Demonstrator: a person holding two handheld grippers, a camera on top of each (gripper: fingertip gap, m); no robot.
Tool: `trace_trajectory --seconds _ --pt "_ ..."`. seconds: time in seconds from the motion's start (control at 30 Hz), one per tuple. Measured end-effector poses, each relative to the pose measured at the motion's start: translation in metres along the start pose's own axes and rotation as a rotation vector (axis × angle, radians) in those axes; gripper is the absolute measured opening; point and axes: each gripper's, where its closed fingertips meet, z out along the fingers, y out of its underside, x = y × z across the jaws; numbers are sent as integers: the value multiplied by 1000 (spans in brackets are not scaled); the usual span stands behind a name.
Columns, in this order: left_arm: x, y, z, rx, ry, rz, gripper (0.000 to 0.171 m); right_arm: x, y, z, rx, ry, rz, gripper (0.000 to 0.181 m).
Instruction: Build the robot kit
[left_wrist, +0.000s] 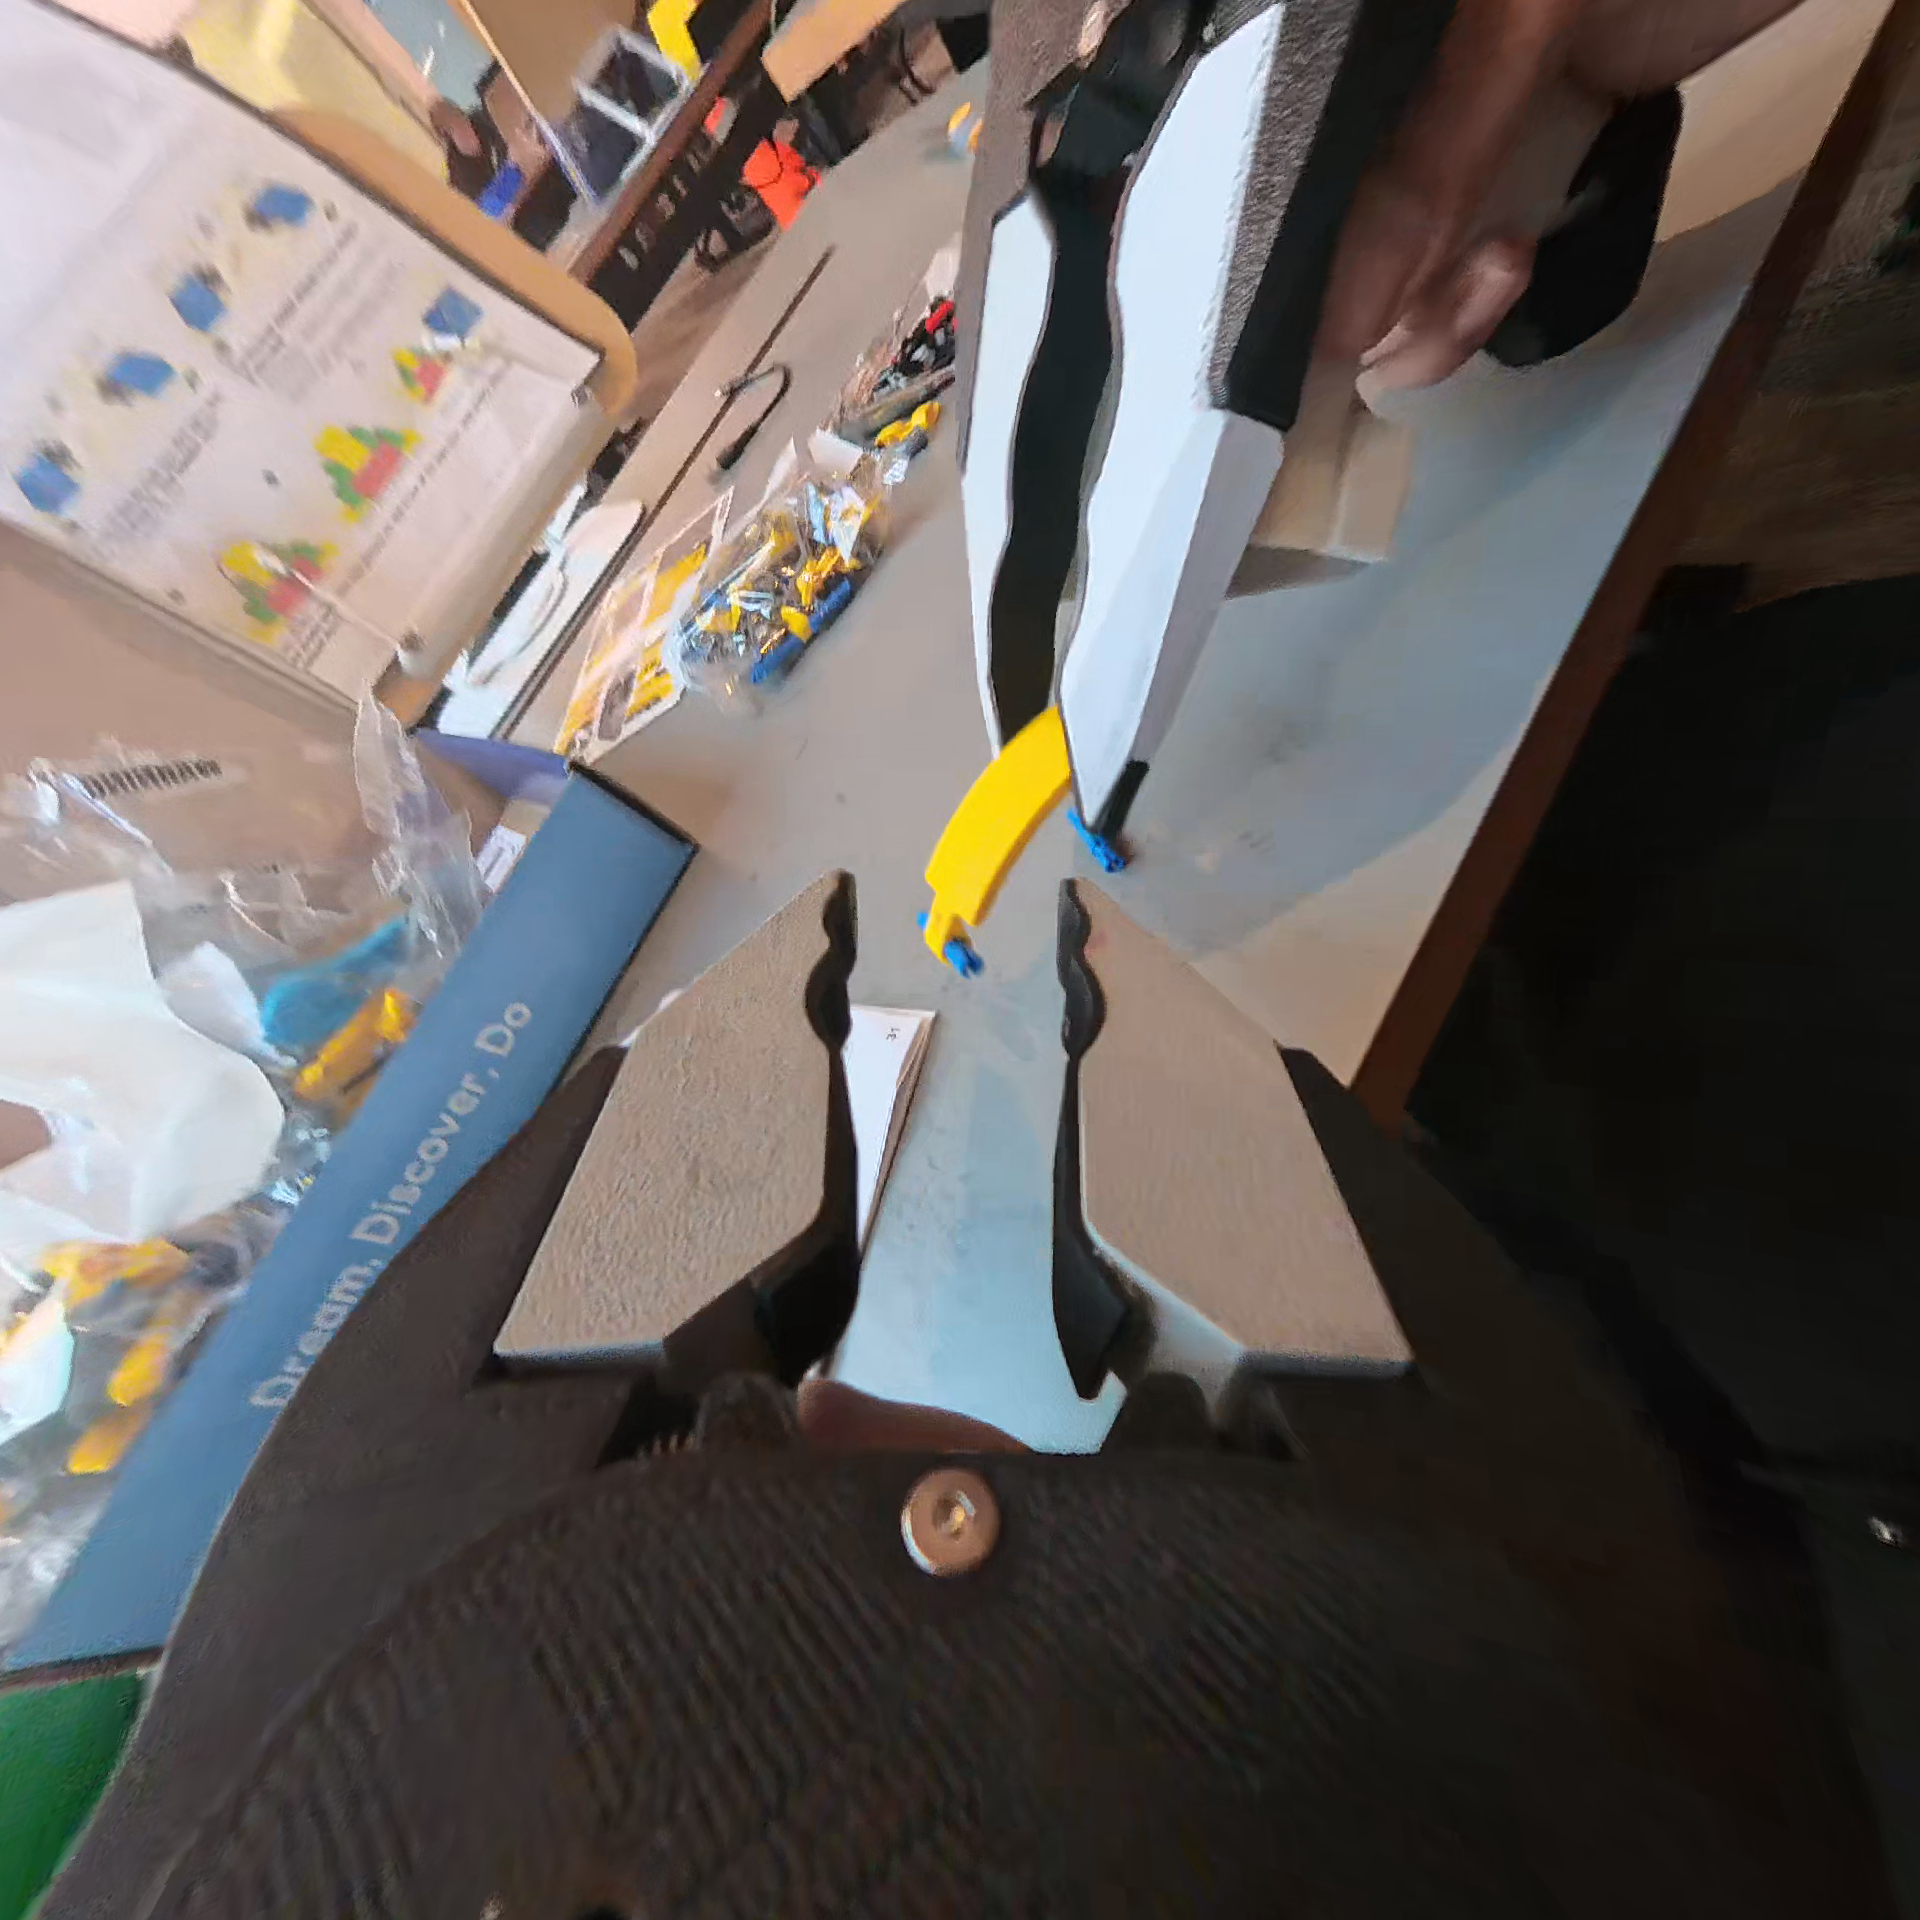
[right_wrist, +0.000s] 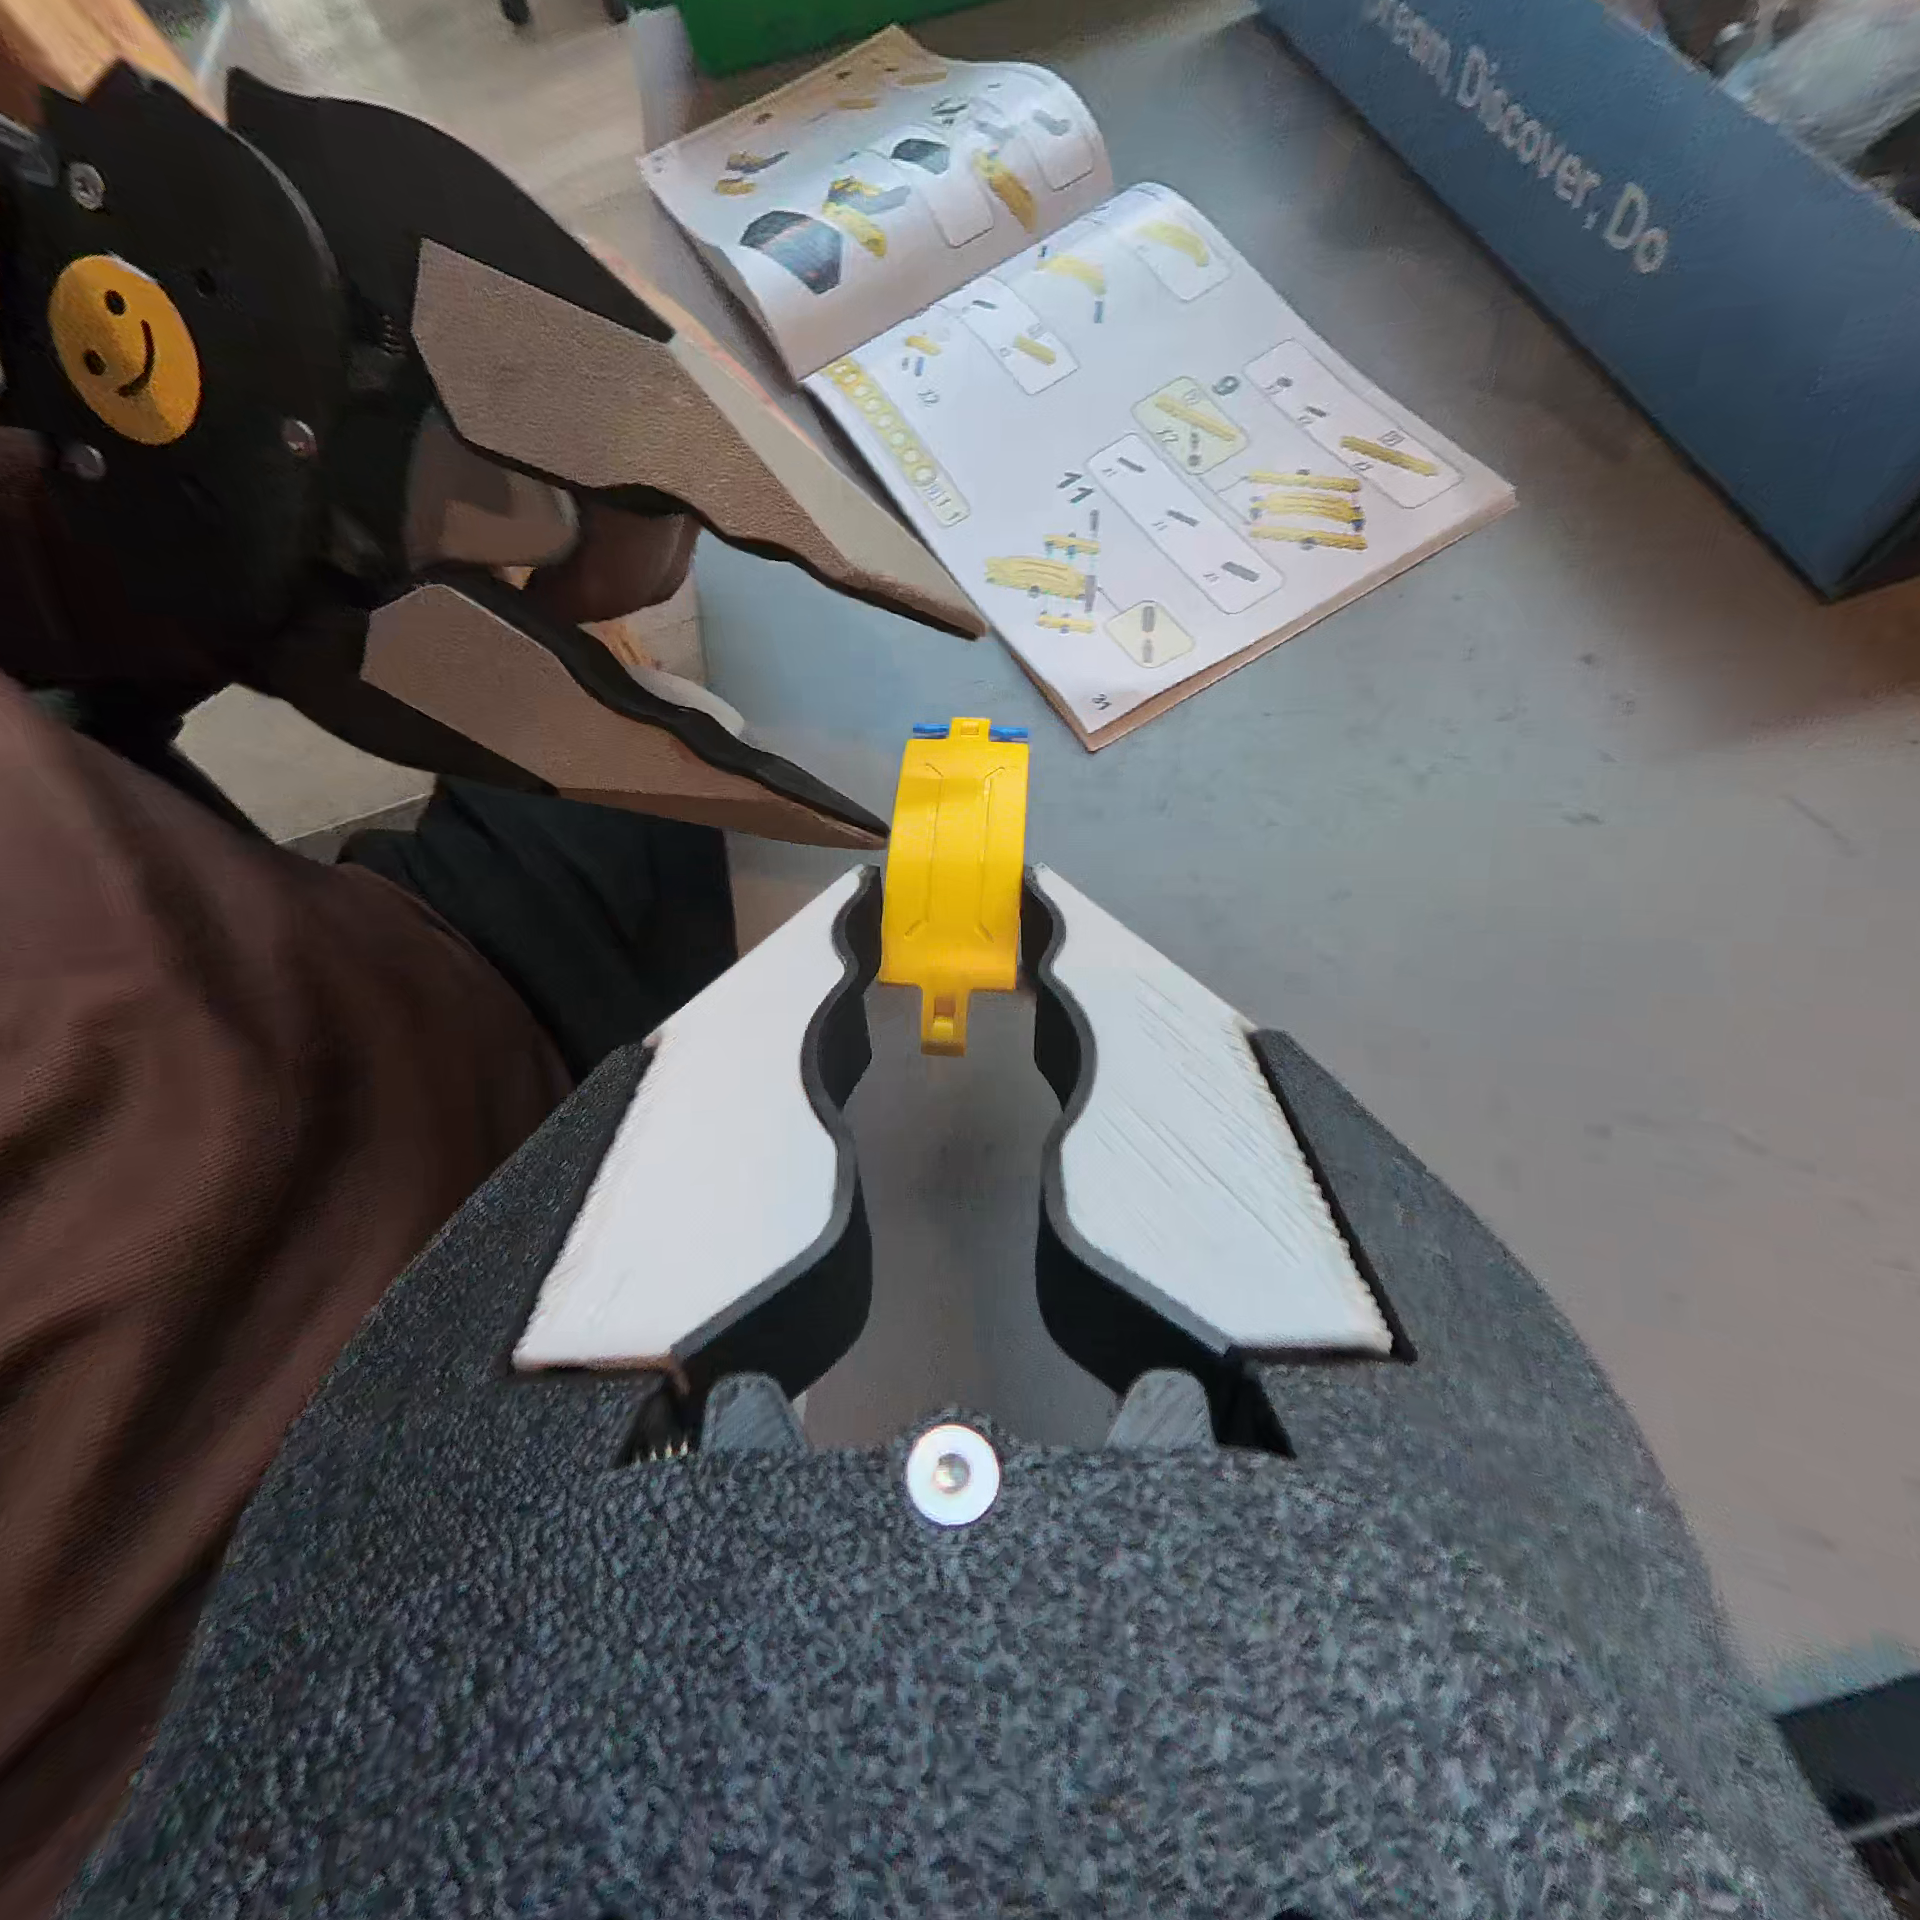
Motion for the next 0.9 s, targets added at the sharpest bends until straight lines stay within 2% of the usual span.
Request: trace_trajectory --seconds 0.23,0.37,0.57,0.9 --pt "13 -1 -1 2 26 116 40 -29 6 4 -40 -152 0 26" --pt "21 1 0 3 59 133 33 -36 8 7 -47 -189 14 26" --pt "26 4 1 -1 86 139 12 -34 7 7 -23 -217 84 26" --pt "28 9 5 -14 99 117 8 -36 7 8 -18 -237 89 26"
